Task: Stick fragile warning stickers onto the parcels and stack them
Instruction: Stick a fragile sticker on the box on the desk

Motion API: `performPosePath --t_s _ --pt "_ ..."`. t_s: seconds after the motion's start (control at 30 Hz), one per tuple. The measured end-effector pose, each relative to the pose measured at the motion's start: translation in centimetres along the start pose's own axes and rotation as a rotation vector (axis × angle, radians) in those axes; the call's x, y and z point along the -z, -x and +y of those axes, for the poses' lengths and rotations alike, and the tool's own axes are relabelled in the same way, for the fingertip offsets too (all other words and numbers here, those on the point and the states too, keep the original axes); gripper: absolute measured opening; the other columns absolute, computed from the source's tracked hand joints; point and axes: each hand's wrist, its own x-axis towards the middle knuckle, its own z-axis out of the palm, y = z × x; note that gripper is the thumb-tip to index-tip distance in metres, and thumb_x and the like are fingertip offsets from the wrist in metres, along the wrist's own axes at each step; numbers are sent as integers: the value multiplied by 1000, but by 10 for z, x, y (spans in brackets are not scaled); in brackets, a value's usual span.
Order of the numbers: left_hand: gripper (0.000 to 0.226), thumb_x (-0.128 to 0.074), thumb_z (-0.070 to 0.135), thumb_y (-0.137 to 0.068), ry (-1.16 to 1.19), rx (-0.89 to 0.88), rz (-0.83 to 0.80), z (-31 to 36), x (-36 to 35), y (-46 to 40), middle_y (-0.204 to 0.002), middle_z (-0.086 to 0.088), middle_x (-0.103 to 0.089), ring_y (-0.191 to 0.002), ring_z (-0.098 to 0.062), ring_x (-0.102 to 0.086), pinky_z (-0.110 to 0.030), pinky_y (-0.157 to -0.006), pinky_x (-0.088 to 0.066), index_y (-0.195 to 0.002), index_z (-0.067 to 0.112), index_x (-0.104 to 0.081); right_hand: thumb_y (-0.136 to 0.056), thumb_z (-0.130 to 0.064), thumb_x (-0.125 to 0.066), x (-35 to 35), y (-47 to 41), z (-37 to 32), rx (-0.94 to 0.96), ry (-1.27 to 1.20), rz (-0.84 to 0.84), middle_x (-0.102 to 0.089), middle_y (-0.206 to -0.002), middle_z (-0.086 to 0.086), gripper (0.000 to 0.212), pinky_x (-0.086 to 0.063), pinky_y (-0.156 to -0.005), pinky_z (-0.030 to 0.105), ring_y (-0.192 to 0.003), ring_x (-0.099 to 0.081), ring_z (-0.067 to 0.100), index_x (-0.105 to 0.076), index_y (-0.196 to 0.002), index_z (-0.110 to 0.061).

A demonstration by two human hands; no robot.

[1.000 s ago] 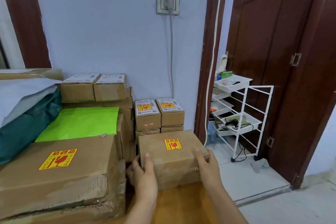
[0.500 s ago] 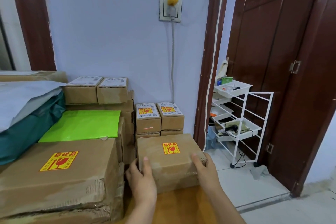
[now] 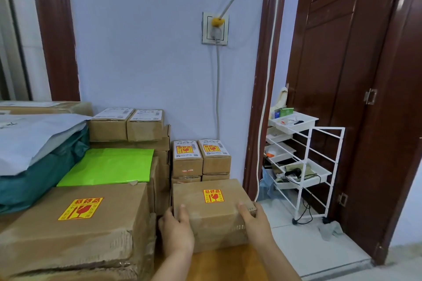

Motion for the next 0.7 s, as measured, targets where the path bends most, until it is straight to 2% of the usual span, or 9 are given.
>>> performPosePath --t_s 0.17,0.3,0.37,0.43,0.57,0.7 --pt "38 -42 25 -99 -201 -104 -45 15 7 0 -132 -16 -50 -119 -35 -50 -40 -95 -42 -131 4 -43 -95 -37 -52 4 5 -17 11 181 -18 -55 -98 -6 39 -47 -82 33 -98 -55 19 -46 -126 -13" --pt "36 -48 15 -95 -387 -232 -124 27 15 4 -131 -16 -45 -119 -33 -49 -38 -95 -41 -128 5 -40 -96 -42 -48 3 10 -31 86 534 47 -54 -116 3 46 -49 -90 40 -106 -54 22 -42 -130 -12" --pt "39 -49 15 -93 -451 -261 -174 32 20 9 -132 -14 -43 -120 -31 -48 -37 -99 -40 -130 5 -40 -97 -44 -45 4 15 -37 116 676 80 -48 -131 5 48 -46 -95 40 -118 -48 24 -41 -133 -13" --pt "36 -50 16 -93 -500 -300 -210 34 26 15 -133 -11 -41 -120 -28 -49 -34 -99 -40 -127 6 -43 -98 -43 -42 7 22 -43 160 781 106 -42 -138 4 47 -43 -96 37 -124 -42 24 -39 -136 -15" --pt "32 -46 20 -94 -588 -440 -253 40 41 25 -132 -6 -45 -122 -24 -47 -34 -99 -41 -124 10 -46 -98 -27 -40 11 38 -55 313 902 107 -44 -134 2 37 -43 -93 32 -120 -43 20 -42 -133 -17" --pt "35 -44 22 -94 -620 -551 -272 52 59 36 -129 -3 -48 -121 -22 -47 -32 -94 -43 -128 13 -45 -97 -20 -40 9 55 -70 428 884 -1 -48 -132 -1 37 -43 -86 29 -116 -50 16 -45 -133 -16"
